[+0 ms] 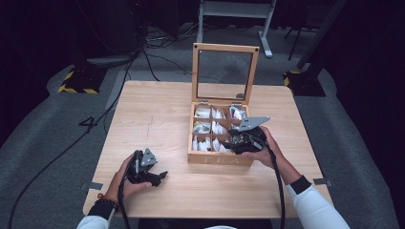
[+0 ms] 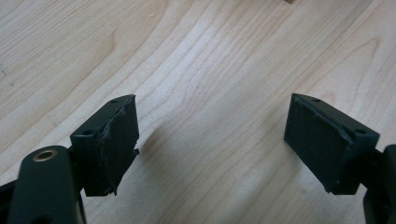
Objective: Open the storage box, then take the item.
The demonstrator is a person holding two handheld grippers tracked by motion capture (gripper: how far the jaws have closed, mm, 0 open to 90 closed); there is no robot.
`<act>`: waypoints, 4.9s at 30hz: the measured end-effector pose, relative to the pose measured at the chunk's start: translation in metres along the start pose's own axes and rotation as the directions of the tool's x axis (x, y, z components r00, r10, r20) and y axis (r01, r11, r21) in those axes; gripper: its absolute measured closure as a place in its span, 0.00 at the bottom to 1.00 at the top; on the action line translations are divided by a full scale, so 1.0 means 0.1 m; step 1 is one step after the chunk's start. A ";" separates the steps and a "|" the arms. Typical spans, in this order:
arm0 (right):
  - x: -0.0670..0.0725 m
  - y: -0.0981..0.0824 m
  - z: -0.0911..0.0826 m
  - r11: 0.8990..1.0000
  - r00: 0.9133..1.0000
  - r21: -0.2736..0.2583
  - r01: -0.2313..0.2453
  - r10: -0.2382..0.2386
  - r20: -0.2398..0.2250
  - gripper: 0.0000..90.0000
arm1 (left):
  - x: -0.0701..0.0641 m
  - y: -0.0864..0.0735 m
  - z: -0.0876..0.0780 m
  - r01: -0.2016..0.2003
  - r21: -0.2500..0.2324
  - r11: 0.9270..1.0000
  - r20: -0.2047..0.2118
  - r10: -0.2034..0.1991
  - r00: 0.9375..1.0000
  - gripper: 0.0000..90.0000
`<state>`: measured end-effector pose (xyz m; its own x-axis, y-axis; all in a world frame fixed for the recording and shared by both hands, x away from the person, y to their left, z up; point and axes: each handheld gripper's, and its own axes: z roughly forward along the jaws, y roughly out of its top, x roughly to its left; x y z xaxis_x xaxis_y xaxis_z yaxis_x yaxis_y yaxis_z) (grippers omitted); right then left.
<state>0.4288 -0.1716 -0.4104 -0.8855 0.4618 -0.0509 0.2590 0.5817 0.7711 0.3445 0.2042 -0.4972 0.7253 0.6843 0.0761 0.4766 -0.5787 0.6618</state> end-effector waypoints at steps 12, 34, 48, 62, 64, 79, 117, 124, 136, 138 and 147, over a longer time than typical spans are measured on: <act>0.03 0.07 0.30 0.995 0.998 0.087 -0.052 0.054 -0.016 0.49 | -0.02 -0.12 -0.03 0.039 -0.050 0.998 0.022 -0.038 0.999 0.20; 0.05 0.11 0.56 0.965 0.998 0.255 -0.068 0.070 0.001 0.55 | -0.02 -0.10 -0.01 0.054 -0.042 0.998 0.056 -0.051 0.997 0.20; 0.05 0.09 0.55 0.963 0.997 0.262 -0.069 0.072 -0.002 0.75 | -0.01 -0.10 0.00 0.051 -0.040 0.998 0.068 -0.049 0.997 0.20; 0.10 0.03 0.43 0.982 1.000 0.186 -0.009 0.014 -0.026 0.93 | 0.00 -0.10 0.00 0.052 -0.036 0.998 0.078 -0.050 0.996 0.20; 0.10 0.03 0.42 0.983 1.000 0.181 -0.005 0.009 -0.025 0.93 | 0.01 -0.10 0.00 0.049 -0.036 0.998 0.079 -0.046 0.996 0.20; 0.06 0.00 0.31 0.994 0.998 0.107 0.013 -0.006 -0.063 0.94 | 0.05 -0.09 0.02 0.027 -0.039 0.999 0.110 -0.022 0.994 0.19; 0.07 0.08 -0.20 0.996 0.998 -0.069 0.048 -0.051 -0.046 0.95 | 0.04 -0.09 0.02 0.026 -0.039 0.999 0.107 -0.021 0.994 0.19; 0.10 0.08 -0.28 0.995 0.997 -0.087 0.054 -0.058 -0.046 0.95 | 0.05 -0.09 0.02 0.023 -0.039 0.999 0.106 -0.019 0.994 0.19; 0.06 0.00 -0.52 0.992 0.998 -0.110 0.053 -0.055 -0.013 0.95 | 0.05 -0.09 0.02 0.023 -0.039 0.999 0.106 -0.019 0.994 0.19; 0.05 -0.02 -0.56 0.992 0.999 -0.114 0.049 -0.050 -0.005 0.95 | 0.05 -0.09 0.02 0.024 -0.039 0.999 0.106 -0.019 0.994 0.19; -0.01 -0.14 -0.74 0.992 0.999 -0.120 0.033 -0.029 0.033 0.95 | 0.05 -0.09 0.02 0.023 -0.039 0.999 0.106 -0.019 0.994 0.19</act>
<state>0.3979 -0.2298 -0.3745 -0.8793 0.4669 -0.0942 0.1821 0.5122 0.8394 0.3445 0.2116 -0.5040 0.7645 0.6445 -0.0159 0.4736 -0.5447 0.6922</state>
